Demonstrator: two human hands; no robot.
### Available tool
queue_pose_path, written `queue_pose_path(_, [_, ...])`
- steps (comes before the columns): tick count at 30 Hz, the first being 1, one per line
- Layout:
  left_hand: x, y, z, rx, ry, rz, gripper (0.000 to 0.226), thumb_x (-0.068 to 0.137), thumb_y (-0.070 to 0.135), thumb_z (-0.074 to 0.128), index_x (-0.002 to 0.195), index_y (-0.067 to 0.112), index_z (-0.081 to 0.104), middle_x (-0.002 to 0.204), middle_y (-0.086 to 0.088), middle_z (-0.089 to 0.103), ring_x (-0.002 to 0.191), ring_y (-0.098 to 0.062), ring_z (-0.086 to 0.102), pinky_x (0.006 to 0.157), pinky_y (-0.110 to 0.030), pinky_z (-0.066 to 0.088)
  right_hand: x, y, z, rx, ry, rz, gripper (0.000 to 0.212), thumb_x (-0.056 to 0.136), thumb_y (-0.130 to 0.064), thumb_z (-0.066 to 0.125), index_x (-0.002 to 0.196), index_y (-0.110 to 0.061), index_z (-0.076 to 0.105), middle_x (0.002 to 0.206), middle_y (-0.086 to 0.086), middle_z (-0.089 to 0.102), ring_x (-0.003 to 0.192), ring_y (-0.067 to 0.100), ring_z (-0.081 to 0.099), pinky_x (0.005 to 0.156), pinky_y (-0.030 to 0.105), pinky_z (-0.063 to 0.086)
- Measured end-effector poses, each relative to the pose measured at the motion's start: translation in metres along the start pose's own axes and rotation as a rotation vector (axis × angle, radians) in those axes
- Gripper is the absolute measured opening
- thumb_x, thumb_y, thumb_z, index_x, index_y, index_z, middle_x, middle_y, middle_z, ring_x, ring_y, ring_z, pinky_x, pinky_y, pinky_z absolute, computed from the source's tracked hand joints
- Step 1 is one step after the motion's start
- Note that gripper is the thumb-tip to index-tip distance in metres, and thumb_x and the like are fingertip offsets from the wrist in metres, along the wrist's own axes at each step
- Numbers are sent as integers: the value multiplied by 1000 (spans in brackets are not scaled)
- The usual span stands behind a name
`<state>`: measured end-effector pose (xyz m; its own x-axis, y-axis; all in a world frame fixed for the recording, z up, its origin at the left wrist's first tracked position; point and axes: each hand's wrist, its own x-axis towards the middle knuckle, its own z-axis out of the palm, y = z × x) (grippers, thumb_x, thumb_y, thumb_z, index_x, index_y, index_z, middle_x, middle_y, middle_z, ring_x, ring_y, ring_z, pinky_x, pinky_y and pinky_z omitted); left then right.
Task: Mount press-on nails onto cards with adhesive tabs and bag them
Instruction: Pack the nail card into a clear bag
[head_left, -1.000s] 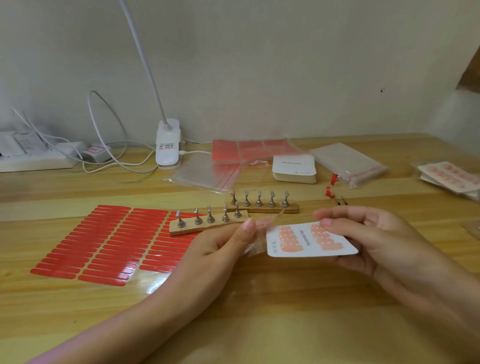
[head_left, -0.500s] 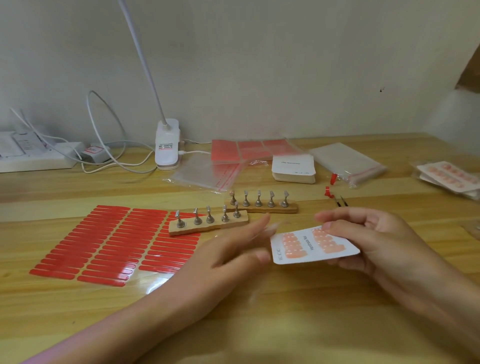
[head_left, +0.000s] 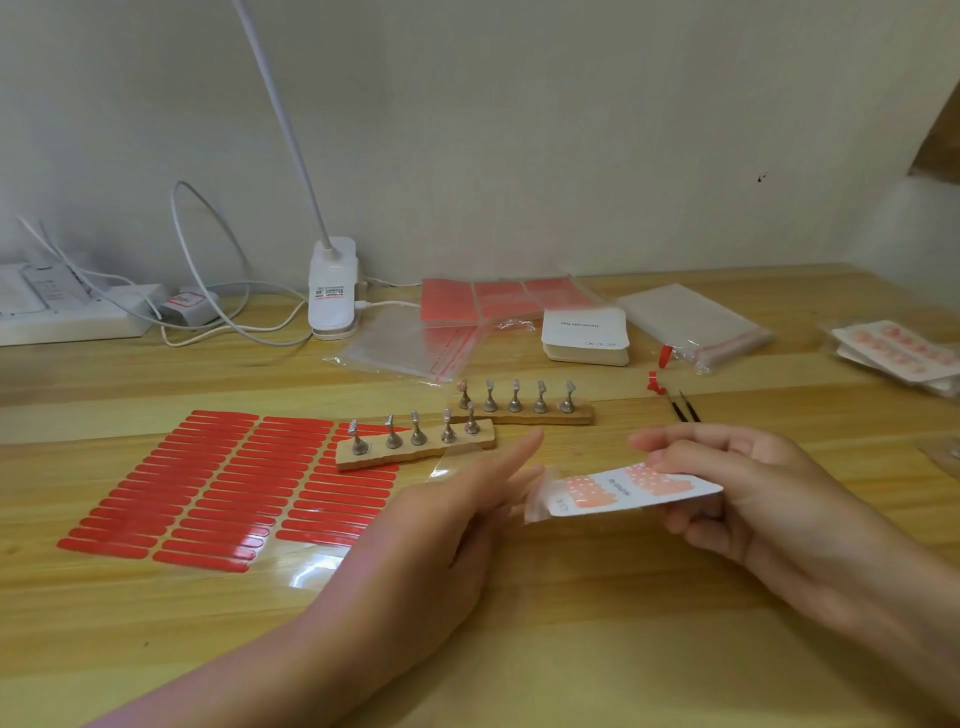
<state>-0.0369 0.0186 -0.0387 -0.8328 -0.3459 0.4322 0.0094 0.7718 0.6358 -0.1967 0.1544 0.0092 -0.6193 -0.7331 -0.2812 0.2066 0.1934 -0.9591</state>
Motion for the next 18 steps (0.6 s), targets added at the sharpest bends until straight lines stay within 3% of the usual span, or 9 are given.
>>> queue_pose_path(3, [-1, 3, -1, -4, 79, 29, 61, 83, 8, 56, 132, 39, 39, 112, 29, 61, 111, 10, 53, 89, -3, 37, -1, -1, -1, 15, -1, -6, 14, 82, -3, 58, 83, -10, 69, 56, 9, 65, 37, 7, 54, 38, 15, 45])
queue_pose_path(6, [0, 4, -2, -60, 113, -8, 65, 80, -6, 62, 118, 46, 53, 106, 21, 64, 102, 11, 57, 85, -1, 39, -2, -2, -1, 25, -7, -11, 15, 83, -2, 58, 80, -10, 70, 56, 9, 65, 37, 8, 54, 38, 16, 47])
queue_pose_path(9, [-1, 3, -3, -73, 101, -33, 76, 78, -12, 64, 118, 48, 42, 108, 16, 64, 102, 12, 57, 83, 0, 39, -5, -2, 0, 36, -33, -29, 23, 83, -3, 58, 69, -13, 73, 62, 12, 68, 42, 11, 57, 38, 17, 48])
queue_pose_path(12, [-1, 4, -3, -110, 92, -62, 73, 79, -11, 64, 116, 49, 44, 106, 18, 66, 101, 13, 57, 81, 1, 39, -8, -3, 3, 33, -45, -47, 29, 82, -3, 58, 64, -18, 74, 63, 12, 69, 43, 12, 57, 35, 17, 45])
queue_pose_path(14, [-1, 5, -3, -131, 91, -81, 72, 79, -12, 63, 115, 47, 44, 103, 25, 66, 101, 12, 58, 81, 0, 39, -8, -3, 4, 48, -31, -42, 26, 83, -1, 57, 65, -12, 73, 59, 12, 67, 40, 10, 54, 35, 17, 45])
queue_pose_path(18, [-1, 9, -2, -175, 65, -82, 70, 79, -16, 61, 115, 42, 45, 104, 42, 53, 100, 11, 59, 82, 0, 39, -5, 0, 2, 53, 7, -20, 16, 83, 0, 56, 79, -9, 68, 54, 10, 64, 36, 8, 51, 37, 16, 45])
